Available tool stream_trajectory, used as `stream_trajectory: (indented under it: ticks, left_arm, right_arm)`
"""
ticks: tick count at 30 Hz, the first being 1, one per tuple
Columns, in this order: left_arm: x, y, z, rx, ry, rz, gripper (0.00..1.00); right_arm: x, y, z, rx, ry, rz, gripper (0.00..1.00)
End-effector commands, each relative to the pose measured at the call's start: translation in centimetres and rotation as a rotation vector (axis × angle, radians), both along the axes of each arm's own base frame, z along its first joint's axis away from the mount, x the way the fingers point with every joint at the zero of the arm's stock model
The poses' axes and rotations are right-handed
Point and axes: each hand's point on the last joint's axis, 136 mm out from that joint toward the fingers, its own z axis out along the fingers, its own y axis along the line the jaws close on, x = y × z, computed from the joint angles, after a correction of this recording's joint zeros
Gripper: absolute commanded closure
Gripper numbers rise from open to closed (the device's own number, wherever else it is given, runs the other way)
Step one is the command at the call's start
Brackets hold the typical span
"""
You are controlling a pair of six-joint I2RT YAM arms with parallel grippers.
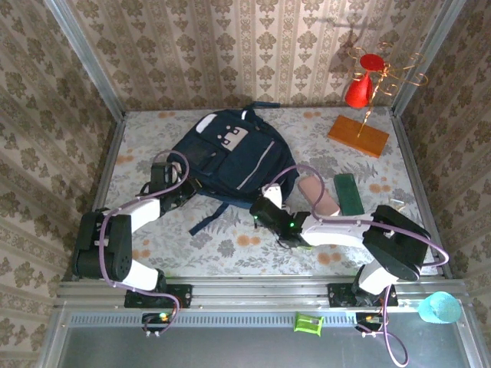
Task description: Pack the student bag
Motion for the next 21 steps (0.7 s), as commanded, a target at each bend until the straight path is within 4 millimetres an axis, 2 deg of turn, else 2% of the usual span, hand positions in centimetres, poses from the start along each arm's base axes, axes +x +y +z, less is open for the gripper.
stream_trajectory:
  ticks: [1, 3, 7, 8, 10, 14, 18, 19, 21]
  left_arm:
    - [1.6, 2.3, 0.6, 0.06, -0.048, 0.036, 1.0]
    - [1.7, 2.8, 0.4, 0.07, -0.043, 0.033, 1.0]
    - [2.0, 2.9, 0.4, 0.097, -0.046, -0.003, 0.98]
    - [2.1, 2.9, 0.4, 0.105, -0.048, -0.013, 0.92]
    - [2.3, 3.0, 1.0, 0.125, -0.067, -0.028, 0.74]
    - [2.1, 3.7, 2.5, 0.184, -0.113, -0.029, 0.48]
    - [1.8, 3.5, 5.0, 0.287, -0.22, -0.089, 0.37]
    - [1.7, 3.0, 5.7, 0.315, -0.258, -0.114, 0.37]
    - [1.3, 1.0, 7.2, 0.384, -0.379, -0.23, 0.37]
  right_arm:
    - [0.0, -3.4, -1.0, -0.039, 0.09, -0.081, 1.0]
    - [0.3, -3.2, -1.0, -0.011, 0.1, -0.057, 1.0]
    - [0.3, 1.0, 0.8, 0.126, 0.052, 0.135, 1.0]
    - [0.1, 1.7, 1.3, 0.146, 0.047, 0.169, 1.0]
    - [-0.2, 3.4, 2.5, 0.187, 0.031, 0.266, 1.0]
    - [-0.5, 4.6, 3.9, 0.216, 0.026, 0.348, 1.0]
    - [-0.7, 5.2, 4.9, 0.252, 0.044, 0.4, 1.0]
    - [-0.7, 5.3, 5.0, 0.26, 0.05, 0.41, 1.0]
    - [-0.8, 5.3, 5.3, 0.265, 0.062, 0.425, 1.0]
